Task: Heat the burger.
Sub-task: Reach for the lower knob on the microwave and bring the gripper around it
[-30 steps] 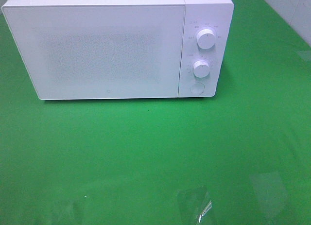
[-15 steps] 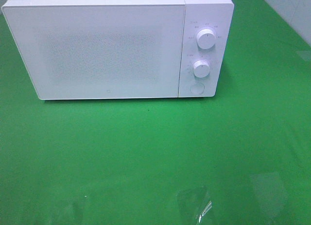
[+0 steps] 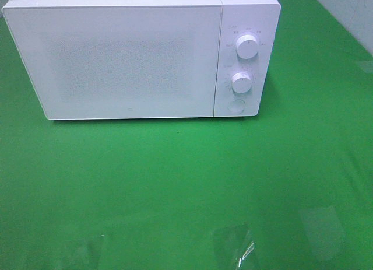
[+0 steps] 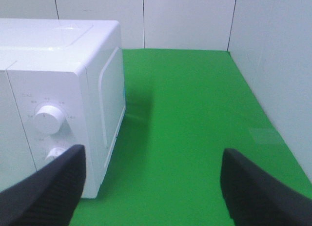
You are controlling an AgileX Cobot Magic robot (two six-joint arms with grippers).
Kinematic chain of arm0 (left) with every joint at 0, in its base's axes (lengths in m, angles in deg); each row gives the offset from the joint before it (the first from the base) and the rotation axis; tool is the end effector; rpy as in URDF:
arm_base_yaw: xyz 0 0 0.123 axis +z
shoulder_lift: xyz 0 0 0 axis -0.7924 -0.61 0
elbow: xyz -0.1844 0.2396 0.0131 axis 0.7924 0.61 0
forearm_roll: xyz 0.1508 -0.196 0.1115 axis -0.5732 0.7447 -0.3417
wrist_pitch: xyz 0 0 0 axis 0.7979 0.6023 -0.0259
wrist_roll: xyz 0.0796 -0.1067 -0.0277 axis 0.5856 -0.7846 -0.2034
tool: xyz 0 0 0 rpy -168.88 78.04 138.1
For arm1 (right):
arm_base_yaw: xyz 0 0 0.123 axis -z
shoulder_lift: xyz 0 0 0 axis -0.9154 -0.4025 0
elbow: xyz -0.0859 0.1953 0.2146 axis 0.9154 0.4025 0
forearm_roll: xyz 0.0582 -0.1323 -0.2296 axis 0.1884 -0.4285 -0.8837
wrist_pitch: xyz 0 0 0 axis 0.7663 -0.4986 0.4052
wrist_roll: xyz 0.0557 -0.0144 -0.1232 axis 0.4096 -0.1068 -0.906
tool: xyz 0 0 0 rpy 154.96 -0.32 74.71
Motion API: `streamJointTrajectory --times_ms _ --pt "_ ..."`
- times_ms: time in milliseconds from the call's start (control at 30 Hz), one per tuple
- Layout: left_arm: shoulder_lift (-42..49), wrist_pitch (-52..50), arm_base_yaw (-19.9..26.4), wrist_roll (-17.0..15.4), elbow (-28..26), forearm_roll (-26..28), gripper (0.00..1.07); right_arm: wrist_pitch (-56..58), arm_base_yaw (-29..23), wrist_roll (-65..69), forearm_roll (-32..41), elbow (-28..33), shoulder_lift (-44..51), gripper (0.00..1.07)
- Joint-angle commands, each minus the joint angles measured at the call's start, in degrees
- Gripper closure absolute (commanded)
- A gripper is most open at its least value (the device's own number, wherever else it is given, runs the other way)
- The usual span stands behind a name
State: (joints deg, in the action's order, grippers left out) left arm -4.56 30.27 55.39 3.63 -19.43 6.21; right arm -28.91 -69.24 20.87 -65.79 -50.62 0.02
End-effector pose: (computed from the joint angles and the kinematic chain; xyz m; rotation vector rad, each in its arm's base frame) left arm 0.0312 -0.0147 0.2702 0.0067 2.0385 -0.0993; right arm 0.1908 0.0114 0.2914 -0.0661 1.6591 0.0356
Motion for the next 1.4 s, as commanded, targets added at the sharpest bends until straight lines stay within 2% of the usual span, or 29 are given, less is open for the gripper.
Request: streamJointTrajectory --times_ms 33,100,333,467,633,667,700,733,767,800,867,900,933,967,1000,1033,1133,1167,1267,1333,1367,1400 --pt "0.9 -0.7 0.0 -0.1 0.1 0.1 0.07 -7.7 0.3 -0.5 0.2 0.1 -3.7 0.35" --pt "0.9 -0.7 0.0 -0.1 0.1 0.1 0.07 -16.0 0.3 -1.2 0.2 0.1 -10.3 0.35" --pt "0.9 -0.7 0.0 -0.1 0.1 0.1 0.07 -26.9 0.3 -2.9 1.2 0.1 -19.8 0.35" --pt "0.9 -0.7 0.0 -0.1 0.1 0.1 0.07 -34.5 0.1 -11.4 9.6 0.1 -26.4 0.35" --pt "0.9 -0.7 0.0 -0.1 0.1 0.1 0.07 -40.0 -2.1 -15.8 15.9 0.1 -30.4 0.35" --pt "0.9 -0.7 0.0 -0.1 0.1 0.1 0.07 -42.3 -4.8 -18.5 19.3 0.1 -32.2 0.35" --pt "0.9 -0.7 0.0 -0.1 0.1 0.1 0.07 -42.3 -4.8 -18.5 19.3 0.1 -32.2 0.35" --pt "0.9 -0.7 0.0 -0.1 0.1 0.1 0.07 -44.8 -8.3 -22.4 23.8 0.1 -34.4 0.35" --pt "0.9 -0.7 0.0 -0.1 0.1 0.1 0.07 -44.8 -8.3 -22.4 23.8 0.1 -34.4 0.35" --pt "0.9 -0.7 0.0 -0.1 0.1 0.1 0.07 -47.9 -12.2 -25.3 28.0 0.1 -36.7 0.35" --pt "0.9 -0.7 0.0 -0.1 0.1 0.1 0.07 -49.3 -13.8 -26.2 29.8 0.1 -37.9 0.35" --pt "0.9 -0.7 0.0 -0.1 0.1 0.1 0.07 -52.0 -17.1 -27.4 33.3 0.1 -40.0 0.35" --pt "0.9 -0.7 0.0 -0.1 0.1 0.1 0.07 -52.0 -17.1 -27.4 33.3 0.1 -40.0 0.35" --pt "0.9 -0.7 0.0 -0.1 0.1 0.1 0.07 -54.6 -20.2 -27.4 35.1 0.1 -42.1 0.35" --pt "0.9 -0.7 0.0 -0.1 0.1 0.1 0.07 -54.6 -20.2 -27.4 35.1 0.1 -42.1 0.35" --pt "0.9 -0.7 0.0 -0.1 0.1 0.1 0.07 -57.3 -23.8 -26.9 36.7 0.1 -44.2 0.35" --pt "0.9 -0.7 0.0 -0.1 0.1 0.1 0.07 -60.0 -26.5 -26.9 38.2 0.1 -46.5 0.35" --pt "0.9 -0.7 0.0 -0.1 0.1 0.1 0.07 -62.3 -29.2 -26.9 41.1 0.1 -48.5 0.35" --pt "0.9 -0.7 0.0 -0.1 0.1 0.1 0.07 -64.7 -32.1 -26.9 44.9 -0.1 -50.6 0.35" --pt "0.9 -0.7 0.0 -0.1 0.1 0.1 0.07 -67.2 -37.3 -27.0 51.5 -0.9 -53.9 0.35" --pt "0.9 -0.7 0.0 -0.1 0.1 0.1 0.07 -67.2 -37.3 -27.0 51.5 -0.9 -53.9 0.35" --pt "0.9 -0.7 0.0 -0.1 0.1 0.1 0.07 -68.1 -39.6 -27.0 53.9 -1.5 -55.6 0.35"
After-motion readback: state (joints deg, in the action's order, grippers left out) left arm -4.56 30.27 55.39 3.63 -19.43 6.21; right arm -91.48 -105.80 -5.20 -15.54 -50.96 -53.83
